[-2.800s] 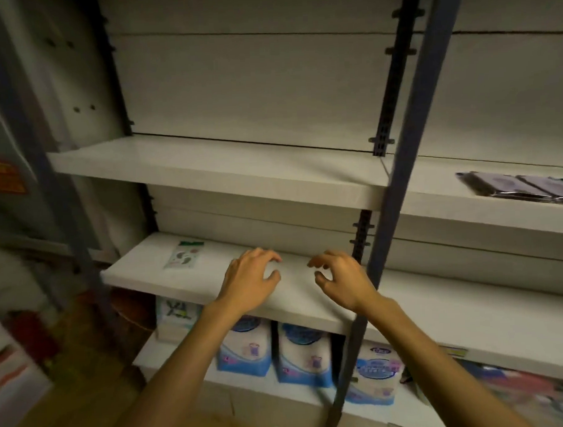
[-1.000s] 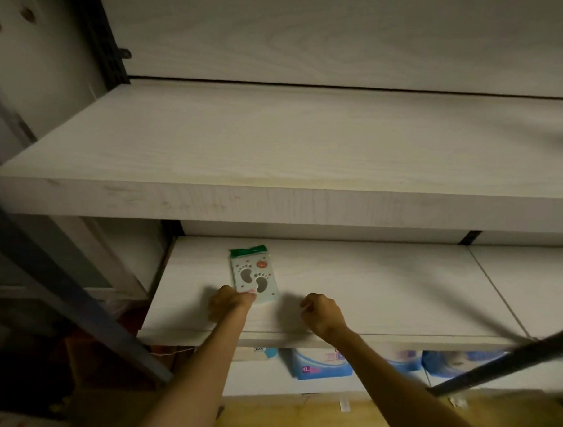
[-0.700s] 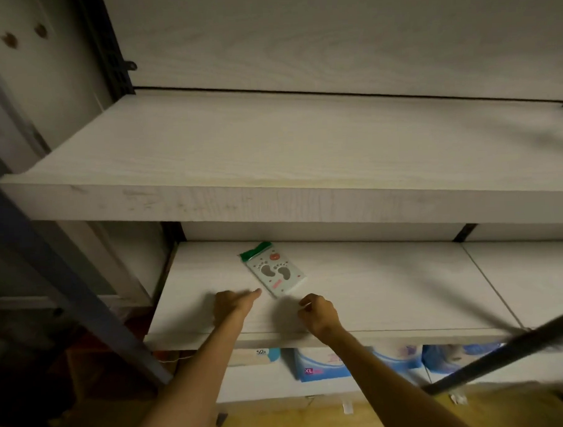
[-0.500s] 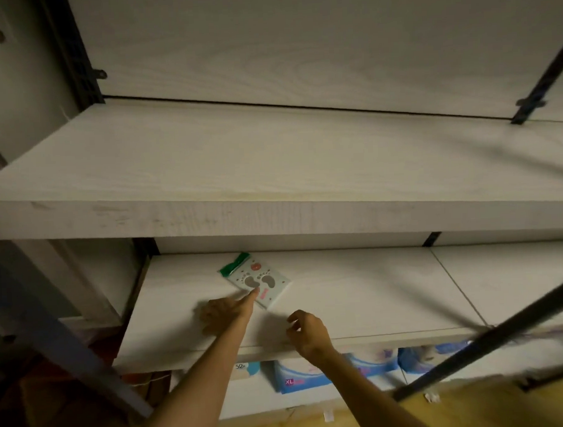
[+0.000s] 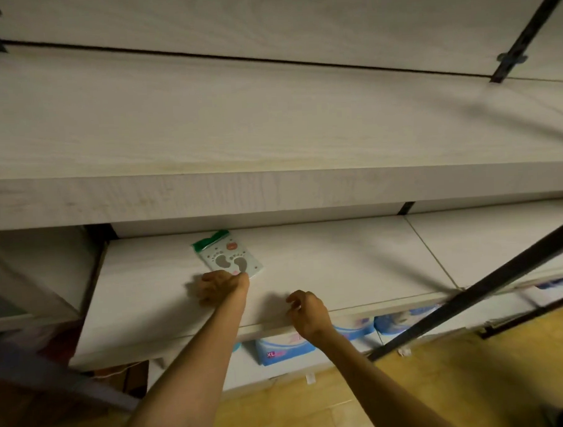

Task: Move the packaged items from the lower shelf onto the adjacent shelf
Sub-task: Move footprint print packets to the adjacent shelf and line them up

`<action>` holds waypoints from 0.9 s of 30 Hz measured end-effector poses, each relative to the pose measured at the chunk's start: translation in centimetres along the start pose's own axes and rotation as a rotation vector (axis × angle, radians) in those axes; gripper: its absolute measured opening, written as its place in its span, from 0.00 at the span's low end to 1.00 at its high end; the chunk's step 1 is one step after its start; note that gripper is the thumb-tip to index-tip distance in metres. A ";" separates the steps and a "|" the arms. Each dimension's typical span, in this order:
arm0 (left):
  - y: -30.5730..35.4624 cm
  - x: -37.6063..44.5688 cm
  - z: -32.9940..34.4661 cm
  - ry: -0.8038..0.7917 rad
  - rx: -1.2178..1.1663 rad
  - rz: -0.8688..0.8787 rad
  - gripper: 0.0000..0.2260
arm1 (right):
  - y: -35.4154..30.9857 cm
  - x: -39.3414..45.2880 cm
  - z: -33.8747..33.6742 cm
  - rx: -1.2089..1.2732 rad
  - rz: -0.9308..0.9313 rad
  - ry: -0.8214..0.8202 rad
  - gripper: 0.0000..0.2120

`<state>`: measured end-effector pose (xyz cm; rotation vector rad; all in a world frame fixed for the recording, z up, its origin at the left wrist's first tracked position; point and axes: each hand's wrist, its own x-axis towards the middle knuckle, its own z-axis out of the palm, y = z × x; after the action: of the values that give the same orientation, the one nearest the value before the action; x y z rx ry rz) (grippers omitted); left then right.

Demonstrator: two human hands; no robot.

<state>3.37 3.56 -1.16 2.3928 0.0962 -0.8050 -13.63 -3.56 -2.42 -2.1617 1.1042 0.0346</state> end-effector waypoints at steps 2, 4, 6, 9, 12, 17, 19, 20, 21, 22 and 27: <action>-0.3 -0.1 -0.7 0.007 0.005 -0.046 0.43 | 0.2 0.3 0.1 0.006 0.010 -0.001 0.12; -0.5 -0.2 -1.2 -0.013 0.025 -0.046 0.40 | 0.2 0.4 0.1 0.011 0.015 0.000 0.12; -1.3 -0.4 -1.4 -0.027 0.056 -0.017 0.39 | 0.2 0.6 0.0 0.014 0.021 0.004 0.12; -2.6 0.4 -0.5 -0.037 0.134 0.029 0.48 | 0.2 0.8 -0.5 0.021 0.035 -0.003 0.12; -2.9 1.1 -0.7 0.034 0.208 0.027 0.55 | -0.2 0.9 -0.6 0.041 0.053 -0.013 0.12; -3.1 0.7 -2.5 0.066 -0.179 0.044 0.39 | -1.1 0.9 -0.5 0.100 0.085 -0.048 0.12; -3.1 0.4 -3.1 -0.026 -0.472 0.067 0.23 | -1.3 0.8 -0.6 0.145 0.100 -0.063 0.12; -3.1 -0.1 -3.5 -0.060 -0.559 0.074 0.16 | -1.4 0.7 -0.7 0.177 0.098 -0.069 0.12; -3.4 -0.4 -3.7 -0.101 -0.630 0.083 0.13 | -1.6 0.5 -0.8 0.220 0.098 -0.075 0.13; -3.6 -1.0 -4.0 -0.165 -0.696 0.102 0.10 | -1.7 0.4 -0.9 0.281 0.101 -0.078 0.13; -5.2 -5.1 -4.7 -0.453 -0.731 0.218 0.10 | -3.7 -3.4 -3.6 0.733 0.120 -0.190 0.15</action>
<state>0.38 11.09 2.04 1.4769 -0.0493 -0.9775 -14.18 -1.85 3.51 -1.4087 0.9422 -0.0956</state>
